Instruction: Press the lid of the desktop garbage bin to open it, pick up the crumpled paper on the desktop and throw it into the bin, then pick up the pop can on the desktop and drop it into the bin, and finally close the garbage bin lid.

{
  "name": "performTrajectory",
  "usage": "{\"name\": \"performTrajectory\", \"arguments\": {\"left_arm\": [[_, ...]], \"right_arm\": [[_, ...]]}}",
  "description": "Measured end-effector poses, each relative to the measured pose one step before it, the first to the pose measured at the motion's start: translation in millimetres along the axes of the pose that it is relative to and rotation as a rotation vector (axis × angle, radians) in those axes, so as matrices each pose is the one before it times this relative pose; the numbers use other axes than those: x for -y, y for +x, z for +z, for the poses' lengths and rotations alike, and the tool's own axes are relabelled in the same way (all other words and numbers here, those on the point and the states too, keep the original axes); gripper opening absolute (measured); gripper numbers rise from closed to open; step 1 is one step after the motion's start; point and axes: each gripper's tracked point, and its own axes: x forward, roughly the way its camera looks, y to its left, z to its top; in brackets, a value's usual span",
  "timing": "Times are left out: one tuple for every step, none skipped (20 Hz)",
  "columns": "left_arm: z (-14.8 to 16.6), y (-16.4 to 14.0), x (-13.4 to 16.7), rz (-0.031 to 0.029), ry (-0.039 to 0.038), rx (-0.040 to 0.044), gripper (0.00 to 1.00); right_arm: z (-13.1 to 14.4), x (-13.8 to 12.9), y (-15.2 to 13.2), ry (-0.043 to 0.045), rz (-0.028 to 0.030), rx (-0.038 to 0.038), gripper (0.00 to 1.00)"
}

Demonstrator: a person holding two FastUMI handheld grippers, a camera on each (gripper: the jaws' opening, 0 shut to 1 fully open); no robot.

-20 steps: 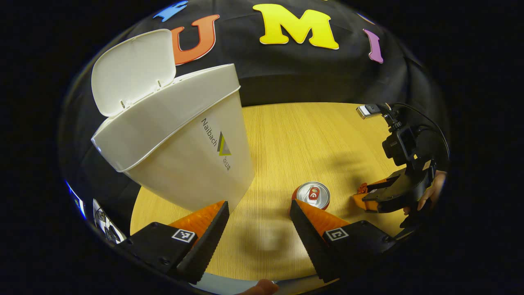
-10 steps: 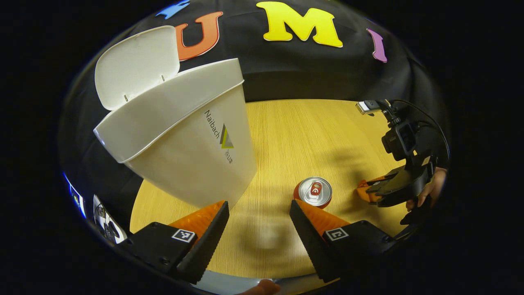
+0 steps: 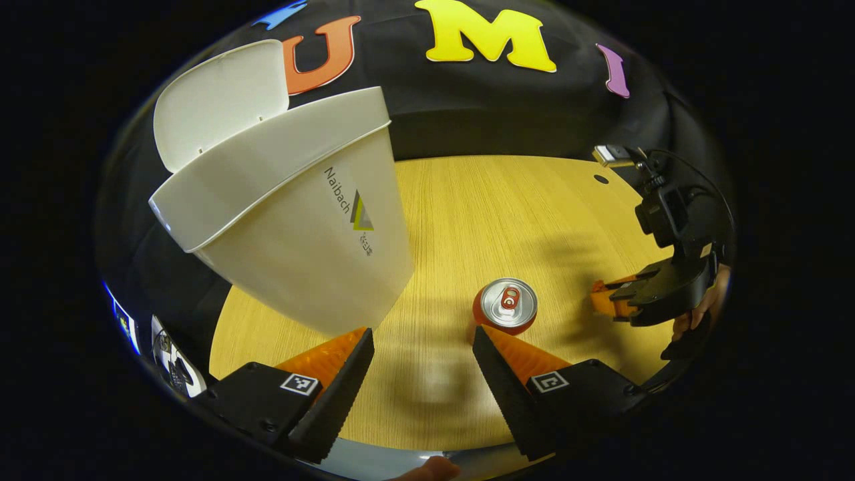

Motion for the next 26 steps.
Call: {"name": "performTrajectory", "arguments": {"left_arm": [[-1.37, 0.04, 2.89, -0.00815, 0.00339, -0.0036, 0.99], [-0.38, 0.17, 2.5, -0.00618, 0.00562, -0.00163, 0.99], [0.11, -0.42, 2.08, -0.00409, 0.00684, 0.00243, 0.99], [0.71, -0.96, 2.18, -0.00577, 0.00644, 0.00498, 0.99], [1.8, -0.74, 1.67, -0.00828, 0.00547, 0.01167, 0.99], [2.01, -0.75, 2.59, -0.01082, 0.00727, 0.01492, 0.99], [0.08, -0.37, 1.66, -0.01008, 0.00617, 0.0078, 0.98], [-0.38, -1.03, -0.12, -0.00215, -0.00048, 0.00309, 0.98], [-0.38, -0.19, 1.57, -0.00741, -0.00448, 0.00557, 0.96], [-0.37, -0.79, 1.47, -0.00729, -0.00265, 0.00159, 0.95], [-0.12, -1.9, 0.09, -0.00257, 0.00177, 0.00526, 0.95], [1.82, -2.17, -0.55, 0.00044, 0.00494, 0.01089, 0.95], [2.55, -2.66, -3.09, 0.01019, 0.00493, 0.01558, 0.96], [3.29, -2.85, -3.18, 0.01312, 0.00473, 0.0167, 0.96], [1.84, -2.76, -2.02, 0.00568, 0.00263, 0.01328, 0.96], [0.32, -2.51, -3.21, 0.01269, 0.00007, 0.00582, 0.96], [-3.08, -1.22, -2.81, 0.00269, -0.00433, -0.00606, 0.96], [-4.01, -2.42, 1.49, -0.01325, -0.0054, -0.01147, 0.97], [-3.72, -2.53, -1.69, 0.00072, -0.00698, -0.00446, 0.96], [-2.55, -3.59, -3.36, 0.00752, -0.00781, -0.00007, 0.97], [-1.48, -2.56, -3.9, 0.00198, -0.00411, 0.00271, 0.97], [-0.44, -3.35, -4.8, 0.00743, -0.00254, 0.00551, 0.96], [-1.16, -4.09, -5.49, 0.00902, -0.0028, 0.00648, 0.97], [-0.78, -2.33, -6.71, 0.00849, -0.00591, 0.00445, 0.97], [-1.97, -1.7, -7.27, 0.00967, -0.00779, 0.00164, 0.97], [-2.15, -1.56, -6.59, 0.00877, -0.00778, -0.00009, 0.97]], "right_arm": [[6.54, 2.03, -3.78, 0.00064, -0.00179, 0.01049, 0.24], [8.22, 1.52, -3.76, 0.00082, -0.00388, 0.01727, 0.24], [8.53, 0.29, -2.05, 0.0, -0.00491, 0.02102, 0.24], [10.65, 0.19, -5.13, 0.00207, -0.00421, 0.02553, 0.24], [13.03, 0.61, -7.64, 0.00625, 0.00234, 0.02699, 0.24], [14.19, 2.7, -5.04, -0.00079, 0.00326, 0.02953, 0.24], [16.29, 3.05, -4.76, -0.0046, -0.00398, 0.03203, 0.24], [16.7, 1.01, -5.78, -0.00176, 0.00192, 0.03342, 0.24], [17.09, -2.26, -7.48, -0.0007, 0.00329, 0.03434, 0.24], [17.24, -0.54, -5.77, -0.0009, 0.00054, 0.03121, 0.22], [18.75, 0.57, -6.38, -0.00294, 0.00256, 0.03225, 0.24], [17.91, -1.44, -6.67, -0.00803, -0.00015, 0.03527, 0.23], [17.94, 0.05, -6.87, -0.00957, -0.00601, 0.03755, 0.24], [19.65, -3.09, -8.36, 0.00074, 0.00245, 0.0456, 0.24], [19.78, -7.24, -7.16, -0.00021, 0.00813, 0.03895, 0.23], [18.02, -7.46, -7.42, -0.00488, 0.01159, 0.03668, 0.23], [15.64, -7.88, -6.72, -0.00528, 0.01765, 0.03381, 0.24], [16.1, -10.38, -6.08, -0.00665, 0.02044, 0.0303, 0.24], [14.18, -12.54, -5.77, -0.01008, 0.01914, 0.02949, 0.23], [14.65, -12.75, -4.39, -0.01334, 0.01936, 0.02889, 0.24], [13.05, -10.64, -3.39, -0.0174, 0.01476, 0.02865, 0.24], [12.9, -10.88, -3.65, -0.01721, 0.01067, 0.0275, 0.24], [11.25, -14.94, -0.87, -0.01554, 0.01596, 0.02115, 0.24], [9.33, -14.74, -1.03, -0.00956, 0.02403, 0.01721, 0.23], [6.07, -13.98, -1.81, -0.00805, 0.01795, 0.01004, 0.24], [6.48, -11.17, 0.18, -0.00618, 0.01742, 0.00971, 0.23]]}}
